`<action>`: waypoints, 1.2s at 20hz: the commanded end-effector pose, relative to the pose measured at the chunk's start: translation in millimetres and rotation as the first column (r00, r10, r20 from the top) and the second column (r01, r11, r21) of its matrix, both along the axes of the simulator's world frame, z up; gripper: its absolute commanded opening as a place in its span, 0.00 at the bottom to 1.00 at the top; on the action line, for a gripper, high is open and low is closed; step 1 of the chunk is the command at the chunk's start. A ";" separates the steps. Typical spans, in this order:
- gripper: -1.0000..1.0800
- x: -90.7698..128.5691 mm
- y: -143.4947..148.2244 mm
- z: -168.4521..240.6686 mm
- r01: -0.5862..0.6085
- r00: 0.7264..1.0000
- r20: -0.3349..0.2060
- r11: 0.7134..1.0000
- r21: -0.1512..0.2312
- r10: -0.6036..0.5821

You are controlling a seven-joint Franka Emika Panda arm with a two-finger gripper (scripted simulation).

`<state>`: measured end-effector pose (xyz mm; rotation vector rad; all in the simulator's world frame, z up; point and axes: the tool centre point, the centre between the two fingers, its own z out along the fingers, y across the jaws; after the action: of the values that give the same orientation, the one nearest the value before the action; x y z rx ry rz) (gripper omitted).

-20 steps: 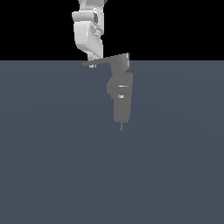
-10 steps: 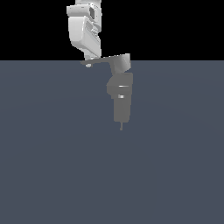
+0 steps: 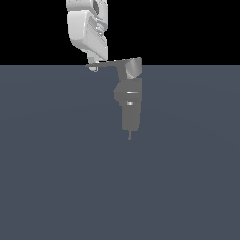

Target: Turn on the faucet by rotating a designated handle.

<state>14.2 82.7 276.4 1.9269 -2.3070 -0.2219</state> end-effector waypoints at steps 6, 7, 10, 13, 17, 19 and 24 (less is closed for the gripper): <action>0.00 -22.0 8.3 5.6 -0.007 1.000 -0.003 1.000 0.000 0.007; 0.00 -17.9 3.0 1.2 0.001 1.000 -0.006 1.000 0.000 -0.001; 0.00 -25.8 -1.3 2.9 0.000 1.000 -0.005 1.000 0.000 0.000; 0.00 -33.8 -5.6 4.7 0.000 1.000 -0.005 1.000 0.000 0.000; 0.00 -44.6 -11.7 6.9 -0.001 1.000 -0.005 1.000 0.000 0.001; 0.00 -50.1 -14.6 8.2 -0.002 1.000 -0.005 1.000 0.000 0.002; 0.00 -64.0 -22.5 11.1 -0.002 1.000 -0.004 1.000 0.000 0.002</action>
<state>-44.7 67.3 284.9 1.9365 -2.2957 -0.2278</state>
